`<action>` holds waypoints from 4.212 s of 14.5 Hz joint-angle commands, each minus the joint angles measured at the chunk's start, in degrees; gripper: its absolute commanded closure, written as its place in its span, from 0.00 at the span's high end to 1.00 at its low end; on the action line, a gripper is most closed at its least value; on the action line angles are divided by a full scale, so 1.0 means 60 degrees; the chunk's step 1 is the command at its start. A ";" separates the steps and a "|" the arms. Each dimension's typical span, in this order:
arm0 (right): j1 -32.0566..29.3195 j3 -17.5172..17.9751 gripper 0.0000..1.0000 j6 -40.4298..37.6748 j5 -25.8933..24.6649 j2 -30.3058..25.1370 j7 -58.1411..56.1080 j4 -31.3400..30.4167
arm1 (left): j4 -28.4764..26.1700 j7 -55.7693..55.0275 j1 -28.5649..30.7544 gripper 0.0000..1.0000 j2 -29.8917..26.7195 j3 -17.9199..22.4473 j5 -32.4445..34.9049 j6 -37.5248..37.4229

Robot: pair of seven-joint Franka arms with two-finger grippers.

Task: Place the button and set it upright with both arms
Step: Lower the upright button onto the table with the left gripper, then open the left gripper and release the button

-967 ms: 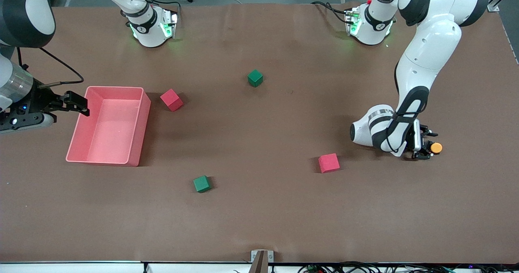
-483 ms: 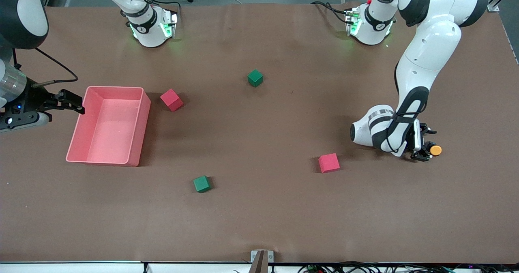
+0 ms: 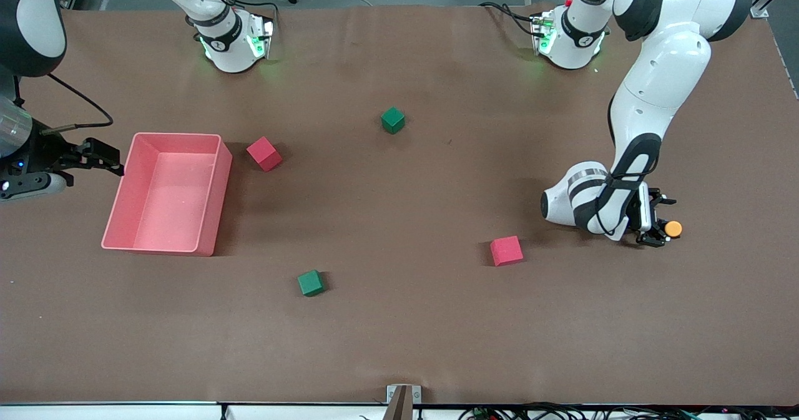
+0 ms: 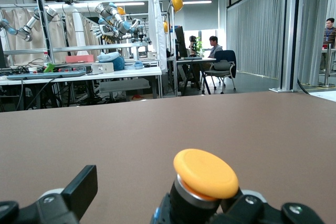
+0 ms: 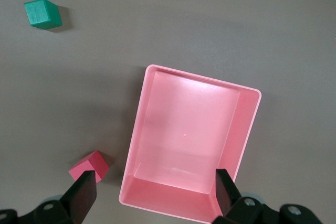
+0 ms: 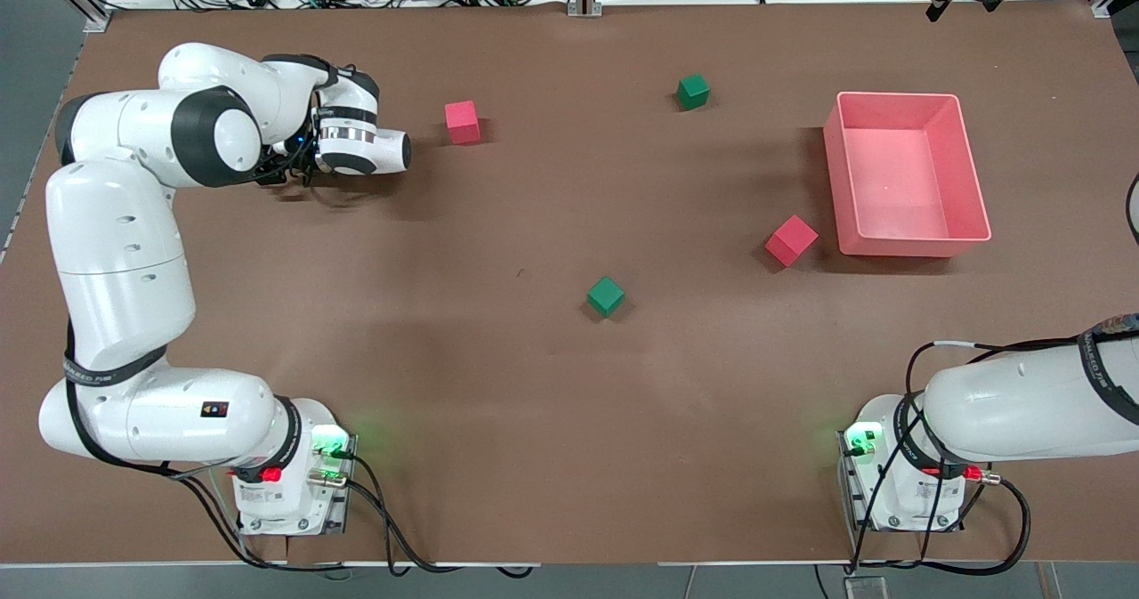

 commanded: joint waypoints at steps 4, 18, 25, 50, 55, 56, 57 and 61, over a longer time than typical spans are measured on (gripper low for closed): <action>-0.0126 -0.0042 1.00 0.0050 0.0156 -0.0025 -0.0166 0.0013 | 0.0018 -0.0055 0.0014 1.00 -0.0011 0.0011 0.0044 -0.0210; -0.0111 -0.0306 1.00 0.0008 0.0332 -0.0025 -0.0283 0.0043 | 0.0150 0.0751 -0.0058 1.00 -0.0274 -0.0019 0.0000 -0.0474; -0.0053 -0.0350 1.00 -0.0432 0.0361 -0.0302 -0.0136 0.0218 | 0.0721 0.1525 0.0029 1.00 -0.0274 -0.0033 0.0000 -0.0474; 0.0372 -0.0306 1.00 -0.0945 0.0244 -0.0830 0.1138 0.0467 | 0.2904 1.7165 0.0820 1.00 -0.3964 -0.0267 -0.8579 0.2954; 0.0489 -0.0482 1.00 -0.0944 0.0331 -0.0830 0.0933 0.0569 | 0.2846 2.1984 0.1346 1.00 -0.5136 -0.0224 -1.2138 0.2822; 0.0489 -0.0468 1.00 -0.0945 0.0346 -0.0845 0.0962 0.0613 | 0.2831 2.2731 0.1449 1.00 -0.5370 -0.0224 -1.2695 0.2576; 0.0489 -0.0511 1.00 -0.0931 0.0332 -0.0845 0.0948 0.0614 | 0.2845 2.3434 0.1595 1.00 -0.5517 -0.0224 -1.3121 0.2312; 0.0665 -0.0658 1.00 -0.1004 0.0229 -0.0845 0.0948 0.0614 | 0.2845 2.4832 0.2065 1.00 -0.6600 -0.0224 -1.5085 0.1476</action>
